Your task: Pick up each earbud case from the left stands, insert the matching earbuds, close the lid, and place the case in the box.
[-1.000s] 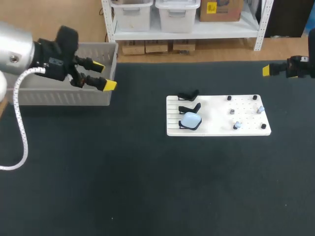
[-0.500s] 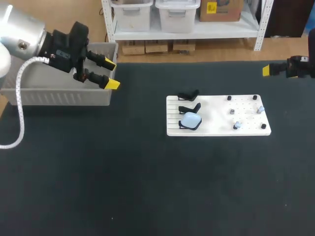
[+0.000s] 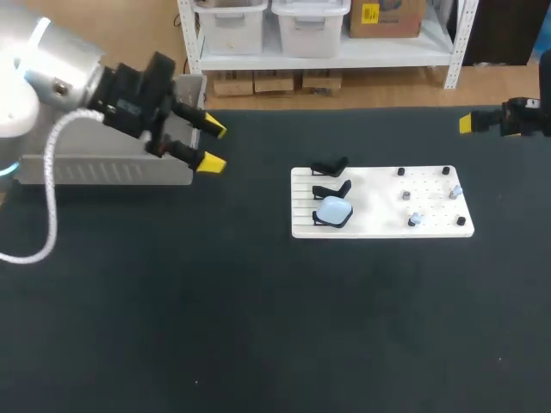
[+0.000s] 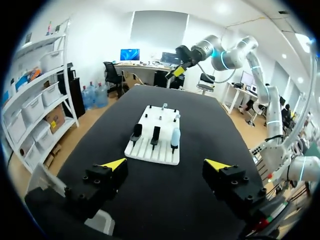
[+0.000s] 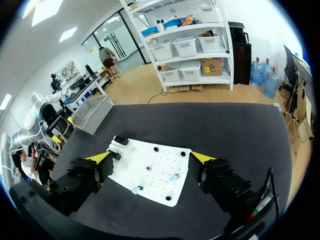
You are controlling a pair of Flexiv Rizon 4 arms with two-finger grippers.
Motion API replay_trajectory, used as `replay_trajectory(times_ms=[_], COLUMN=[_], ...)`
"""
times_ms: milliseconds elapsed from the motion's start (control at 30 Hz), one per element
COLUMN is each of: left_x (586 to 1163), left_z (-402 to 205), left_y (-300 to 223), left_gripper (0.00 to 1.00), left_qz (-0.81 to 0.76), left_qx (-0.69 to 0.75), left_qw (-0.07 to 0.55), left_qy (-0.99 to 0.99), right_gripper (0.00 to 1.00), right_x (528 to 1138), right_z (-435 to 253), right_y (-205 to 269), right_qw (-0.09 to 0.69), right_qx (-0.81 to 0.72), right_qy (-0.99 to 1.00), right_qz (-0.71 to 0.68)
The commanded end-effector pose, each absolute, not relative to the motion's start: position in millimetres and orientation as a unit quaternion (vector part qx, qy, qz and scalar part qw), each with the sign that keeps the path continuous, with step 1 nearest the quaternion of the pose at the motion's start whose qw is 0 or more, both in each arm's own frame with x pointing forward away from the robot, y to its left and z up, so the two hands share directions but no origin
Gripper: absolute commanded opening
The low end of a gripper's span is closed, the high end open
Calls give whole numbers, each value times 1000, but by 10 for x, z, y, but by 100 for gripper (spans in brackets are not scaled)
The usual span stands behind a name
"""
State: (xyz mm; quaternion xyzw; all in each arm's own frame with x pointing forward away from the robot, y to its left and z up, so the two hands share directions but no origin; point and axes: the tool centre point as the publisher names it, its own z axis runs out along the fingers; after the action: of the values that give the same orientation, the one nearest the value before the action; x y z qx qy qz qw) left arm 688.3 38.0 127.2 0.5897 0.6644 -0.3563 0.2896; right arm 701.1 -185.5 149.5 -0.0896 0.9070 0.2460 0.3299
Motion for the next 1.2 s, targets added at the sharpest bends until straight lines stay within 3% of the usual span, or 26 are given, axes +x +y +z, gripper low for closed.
replay_trajectory(times_ms=[33,667,1200], left_x=[6944,6827,6667], left_z=[1150,752,387], left_y=[142,-520,-784], left_gripper=[100,100,100], left_qz=[-359,-374,-383], left_qx=[602,661,650], left_qw=[298,278,294], left_qy=[648,588,587], right_gripper=[100,100,100], right_x=[7009,7009,7009], right_z=[1495,1495,1495], right_y=[-1858,-1858,-1858], right_qw=[330,330,330], right_qx=[-90,-90,-90], right_qy=[907,907,907], right_qz=[246,246,246])
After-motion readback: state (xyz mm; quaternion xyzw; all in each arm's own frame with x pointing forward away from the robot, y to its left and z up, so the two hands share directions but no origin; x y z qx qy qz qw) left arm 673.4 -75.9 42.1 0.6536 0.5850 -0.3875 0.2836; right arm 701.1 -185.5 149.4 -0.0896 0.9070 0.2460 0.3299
